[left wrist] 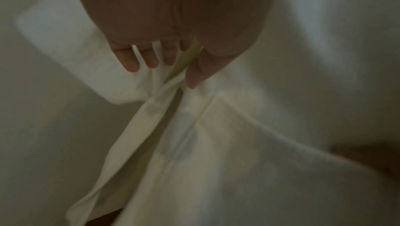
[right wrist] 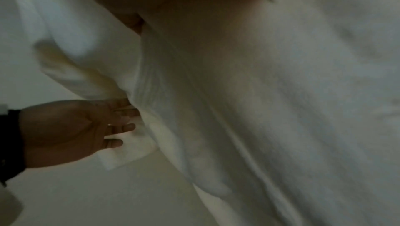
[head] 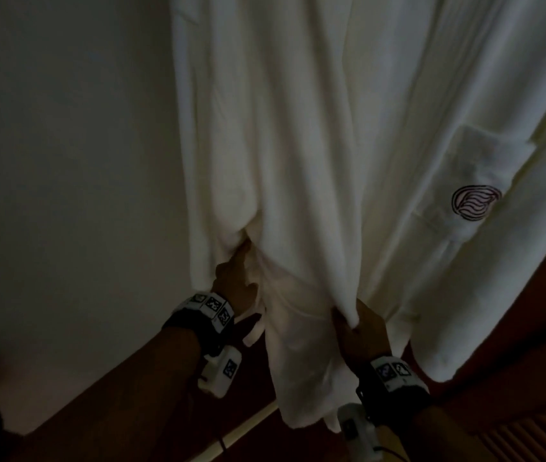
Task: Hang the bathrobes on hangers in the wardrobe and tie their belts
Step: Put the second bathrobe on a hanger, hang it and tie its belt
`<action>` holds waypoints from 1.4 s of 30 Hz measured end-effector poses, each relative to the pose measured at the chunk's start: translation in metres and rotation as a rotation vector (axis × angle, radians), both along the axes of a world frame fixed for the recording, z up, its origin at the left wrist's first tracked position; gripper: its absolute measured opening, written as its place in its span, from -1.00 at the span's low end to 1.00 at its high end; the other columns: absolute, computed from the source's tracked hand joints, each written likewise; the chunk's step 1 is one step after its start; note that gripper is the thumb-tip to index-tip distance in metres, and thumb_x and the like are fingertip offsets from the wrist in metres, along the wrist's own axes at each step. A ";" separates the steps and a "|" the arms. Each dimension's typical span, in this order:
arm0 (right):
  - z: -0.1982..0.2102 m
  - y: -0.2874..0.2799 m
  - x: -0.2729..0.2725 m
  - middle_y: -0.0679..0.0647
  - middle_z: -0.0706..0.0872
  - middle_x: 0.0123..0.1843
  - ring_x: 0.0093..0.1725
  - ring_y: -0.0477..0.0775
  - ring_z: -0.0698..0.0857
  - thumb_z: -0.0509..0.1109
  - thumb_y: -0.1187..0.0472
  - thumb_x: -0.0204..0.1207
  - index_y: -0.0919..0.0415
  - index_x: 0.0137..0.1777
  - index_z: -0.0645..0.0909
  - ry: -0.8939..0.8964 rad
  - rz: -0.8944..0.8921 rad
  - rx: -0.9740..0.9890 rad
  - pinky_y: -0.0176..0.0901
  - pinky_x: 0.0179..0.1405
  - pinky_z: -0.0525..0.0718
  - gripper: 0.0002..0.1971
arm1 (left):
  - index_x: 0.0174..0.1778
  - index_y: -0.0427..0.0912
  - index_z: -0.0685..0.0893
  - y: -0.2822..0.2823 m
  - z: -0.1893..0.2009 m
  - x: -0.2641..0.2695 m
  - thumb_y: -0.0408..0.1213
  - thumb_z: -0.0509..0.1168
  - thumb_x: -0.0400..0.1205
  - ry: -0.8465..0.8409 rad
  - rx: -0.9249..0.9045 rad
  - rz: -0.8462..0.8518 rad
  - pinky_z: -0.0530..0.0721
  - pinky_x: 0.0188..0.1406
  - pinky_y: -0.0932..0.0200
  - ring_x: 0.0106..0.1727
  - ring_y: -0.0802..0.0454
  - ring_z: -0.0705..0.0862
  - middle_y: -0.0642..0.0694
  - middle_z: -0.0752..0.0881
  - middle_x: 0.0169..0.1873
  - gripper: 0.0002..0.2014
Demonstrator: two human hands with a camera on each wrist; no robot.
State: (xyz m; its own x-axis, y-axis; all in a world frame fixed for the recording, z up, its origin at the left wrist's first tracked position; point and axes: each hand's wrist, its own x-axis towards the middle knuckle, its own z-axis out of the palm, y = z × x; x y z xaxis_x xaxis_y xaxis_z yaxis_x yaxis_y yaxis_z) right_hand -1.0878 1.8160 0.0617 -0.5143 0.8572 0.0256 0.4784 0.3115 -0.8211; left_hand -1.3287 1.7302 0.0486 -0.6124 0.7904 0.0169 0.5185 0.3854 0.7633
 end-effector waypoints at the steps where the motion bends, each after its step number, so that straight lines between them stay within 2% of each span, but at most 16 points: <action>1: 0.001 0.000 0.001 -0.01 0.64 0.07 0.11 0.09 0.65 0.27 0.20 0.67 0.18 0.37 0.60 0.036 -0.005 -0.026 -0.22 0.04 0.46 -0.70 | 0.67 0.10 0.02 0.000 0.000 0.000 -0.22 0.27 0.51 -0.001 -0.033 -0.031 0.43 0.48 -0.19 0.48 -0.22 0.41 -0.14 0.42 0.52 -0.17; 3: 0.003 0.004 0.000 0.03 0.63 0.16 0.13 0.01 0.56 0.26 0.24 0.68 0.20 0.45 0.54 0.055 -0.036 -0.073 -0.24 0.10 0.42 -0.65 | 0.63 0.16 0.04 0.001 -0.002 0.001 -0.11 0.23 0.46 -0.001 -0.119 -0.092 0.48 0.42 -0.21 0.44 -0.20 0.45 -0.11 0.52 0.42 -0.19; 6: -0.001 0.017 -0.001 0.23 0.65 0.34 0.29 0.22 0.60 0.24 0.25 0.67 0.22 0.46 0.53 0.050 -0.107 -0.055 -0.17 0.15 0.43 -0.63 | 0.61 0.18 0.07 -0.002 -0.009 0.006 -0.17 0.29 0.53 -0.032 -0.216 -0.205 0.54 0.36 -0.11 0.29 -0.08 0.57 0.03 0.62 0.22 -0.24; 10: -0.005 0.025 0.002 0.30 0.67 0.22 0.25 0.34 0.62 0.21 0.19 0.66 0.27 0.34 0.58 0.002 -0.096 -0.067 -0.15 0.09 0.43 -0.68 | 0.65 0.06 0.09 -0.001 -0.023 0.004 -0.29 0.33 0.59 -0.002 -0.154 -0.120 0.45 0.46 -0.11 0.42 -0.13 0.47 -0.10 0.47 0.44 -0.24; 12: -0.002 0.017 0.006 0.19 0.66 0.07 0.20 0.30 0.63 0.25 0.06 0.54 0.19 0.22 0.58 0.043 -0.048 -0.111 -0.11 0.05 0.44 -0.67 | 0.67 0.01 0.06 0.005 -0.020 0.005 -0.31 0.35 0.59 -0.032 -0.087 -0.076 0.39 0.52 -0.12 0.51 -0.15 0.39 -0.12 0.33 0.56 -0.21; 16: 0.001 0.004 0.021 -0.24 0.59 0.23 0.21 -0.12 0.58 0.19 -0.51 0.26 -0.22 0.34 0.39 0.062 0.079 -0.110 -0.02 0.34 0.51 -0.32 | 0.69 -0.05 -0.01 0.019 -0.009 0.008 -0.06 0.39 0.54 -0.036 -0.135 -0.098 0.36 0.54 -0.13 0.55 -0.20 0.34 -0.13 0.30 0.58 -0.11; 19: 0.019 -0.004 0.020 -0.60 0.29 0.16 0.10 -0.52 0.40 0.35 -0.46 0.31 -0.38 0.39 0.09 -0.132 0.289 -0.099 -0.46 0.26 0.38 -0.27 | 0.62 -0.17 0.19 0.022 -0.006 0.013 0.48 0.18 0.25 -0.194 -0.302 -0.289 0.27 0.56 0.08 0.54 -0.14 0.35 -0.14 0.36 0.54 0.11; 22: 0.020 0.002 0.014 -0.38 0.32 0.30 0.33 -0.20 0.44 0.49 -0.26 0.37 -0.21 0.61 0.06 -0.282 0.310 -0.036 -0.42 0.33 0.32 -0.10 | 0.50 -0.28 0.42 0.020 -0.009 0.023 0.08 0.25 0.55 -0.091 -0.321 -0.183 0.41 0.42 0.09 0.44 -0.18 0.50 -0.25 0.52 0.43 -0.33; 24: 0.012 0.012 0.009 -0.12 0.48 0.44 0.40 0.01 0.50 0.41 -0.07 0.54 -0.04 0.64 0.19 -0.250 0.171 0.002 -0.41 0.28 0.30 -0.28 | 0.40 -0.29 0.52 0.010 -0.013 0.026 -0.18 0.28 0.65 0.021 -0.143 -0.047 0.48 0.33 0.03 0.36 -0.22 0.57 -0.26 0.61 0.31 -0.58; 29: -0.004 0.030 -0.011 0.20 0.62 0.36 0.27 0.23 0.61 0.30 0.12 0.62 0.11 0.57 0.31 -0.175 -0.100 0.017 -0.25 0.17 0.44 -0.48 | 0.28 -0.27 0.59 -0.029 -0.011 0.018 -0.09 0.37 0.59 -0.034 -0.066 0.070 0.59 0.20 0.02 0.15 -0.12 0.63 -0.18 0.68 0.12 -0.58; 32: -0.009 0.029 -0.026 0.21 0.61 0.36 0.27 0.25 0.61 0.31 0.09 0.61 0.14 0.55 0.30 -0.147 -0.080 0.012 -0.08 0.26 0.53 -0.47 | 0.13 -0.13 0.63 -0.046 0.002 0.011 0.21 0.36 0.42 -0.195 -0.037 0.031 0.59 -0.02 0.14 0.01 -0.02 0.66 0.00 0.69 -0.04 -0.47; 34: -0.014 0.025 -0.036 0.18 0.57 0.42 0.32 0.21 0.59 0.32 0.03 0.60 0.11 0.57 0.26 -0.146 -0.028 0.012 -0.06 0.35 0.52 -0.42 | -0.08 -0.12 0.63 -0.056 0.008 0.009 0.02 0.38 0.54 -0.167 0.014 0.038 0.54 -0.25 0.23 -0.20 0.06 0.65 0.01 0.68 -0.23 -0.73; 36: -0.014 0.016 -0.046 0.16 0.49 0.49 0.39 0.15 0.53 0.39 -0.01 0.56 0.11 0.61 0.20 -0.096 0.017 0.026 -0.14 0.40 0.42 -0.32 | -0.25 -0.17 0.54 -0.066 0.012 0.007 -0.16 0.38 0.58 0.072 0.038 0.092 0.44 -0.43 0.27 -0.38 0.14 0.56 0.00 0.60 -0.38 -0.79; 38: -0.014 0.006 -0.052 0.14 0.36 0.53 0.44 0.14 0.44 0.54 -0.09 0.41 0.13 0.64 0.11 -0.046 0.037 0.068 -0.15 0.43 0.37 -0.09 | -0.34 -0.19 0.46 -0.075 0.012 0.005 -0.22 0.39 0.57 0.235 0.054 0.197 0.43 -0.43 0.22 -0.42 0.09 0.51 0.00 0.51 -0.41 -0.74; 40: -0.012 -0.002 -0.053 0.11 0.27 0.51 0.43 0.19 0.42 0.58 -0.32 0.20 0.07 0.62 0.06 -0.085 0.023 0.178 0.06 0.44 0.46 0.11 | -0.37 -0.22 0.52 -0.082 0.012 0.005 -0.29 0.37 0.57 0.281 0.092 0.298 0.50 -0.34 0.18 -0.35 -0.01 0.53 -0.01 0.48 -0.35 -0.77; 42: -0.014 -0.006 -0.048 0.09 0.26 0.50 0.44 0.22 0.41 0.51 -0.42 0.16 -0.02 0.57 0.11 -0.022 -0.046 0.271 0.26 0.41 0.48 0.06 | -0.34 -0.27 0.59 -0.089 0.011 0.003 -0.33 0.32 0.60 0.259 0.110 0.377 0.54 -0.31 0.15 -0.29 -0.07 0.58 -0.05 0.54 -0.30 -0.80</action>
State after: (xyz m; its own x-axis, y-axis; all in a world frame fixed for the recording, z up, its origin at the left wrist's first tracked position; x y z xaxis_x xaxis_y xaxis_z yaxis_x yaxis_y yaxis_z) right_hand -1.1361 1.8104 0.0482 -0.4784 0.8429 0.2463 0.5139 0.4962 -0.6998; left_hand -1.3262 1.6414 0.0599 -0.8212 0.4981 0.2783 0.5364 0.5076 0.6743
